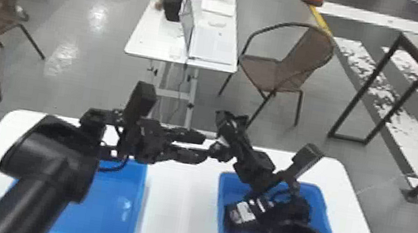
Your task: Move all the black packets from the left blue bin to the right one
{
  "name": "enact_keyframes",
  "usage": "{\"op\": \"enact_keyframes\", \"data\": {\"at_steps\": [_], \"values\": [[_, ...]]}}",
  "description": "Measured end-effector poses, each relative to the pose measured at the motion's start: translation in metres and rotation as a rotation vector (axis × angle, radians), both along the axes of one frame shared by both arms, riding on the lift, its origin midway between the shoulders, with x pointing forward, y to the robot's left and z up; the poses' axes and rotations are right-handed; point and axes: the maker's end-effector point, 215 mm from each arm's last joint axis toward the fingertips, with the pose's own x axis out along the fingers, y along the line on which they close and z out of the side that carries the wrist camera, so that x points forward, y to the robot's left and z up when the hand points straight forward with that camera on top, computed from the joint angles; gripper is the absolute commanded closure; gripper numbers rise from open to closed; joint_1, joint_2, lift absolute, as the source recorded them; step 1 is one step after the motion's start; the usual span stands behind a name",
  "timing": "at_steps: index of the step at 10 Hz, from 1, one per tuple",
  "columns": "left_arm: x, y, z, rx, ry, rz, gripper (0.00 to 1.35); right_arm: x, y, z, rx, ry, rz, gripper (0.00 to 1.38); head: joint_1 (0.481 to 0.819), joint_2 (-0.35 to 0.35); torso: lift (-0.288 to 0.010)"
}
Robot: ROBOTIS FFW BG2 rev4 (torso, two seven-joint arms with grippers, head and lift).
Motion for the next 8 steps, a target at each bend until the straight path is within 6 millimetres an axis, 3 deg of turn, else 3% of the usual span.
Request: {"op": "enact_keyframes", "data": {"at_steps": [1, 3, 5, 8], "values": [[-0.001, 0.016, -0.005, -0.029, 0.029, 0.048, 0.09, 0.001, -0.02, -0.003, 0.004, 0.005, -0.037, 1.26, 0.695, -0.118, 0.0], [-0.006, 0.063, -0.01, -0.075, 0.066, 0.174, 0.12, -0.003, -0.078, -0.025, -0.01, 0.047, -0.137, 1.26, 0.695, -0.128, 0.0], [-0.013, 0.126, -0.012, -0.114, 0.082, 0.311, 0.08, -0.018, -0.131, -0.072, -0.023, 0.142, -0.223, 1.26, 0.695, -0.125, 0.0], [-0.022, 0.194, -0.011, -0.15, 0.082, 0.462, 0.0, -0.041, -0.179, -0.144, -0.009, 0.288, -0.312, 1.24, 0.695, -0.109, 0.0]]}}
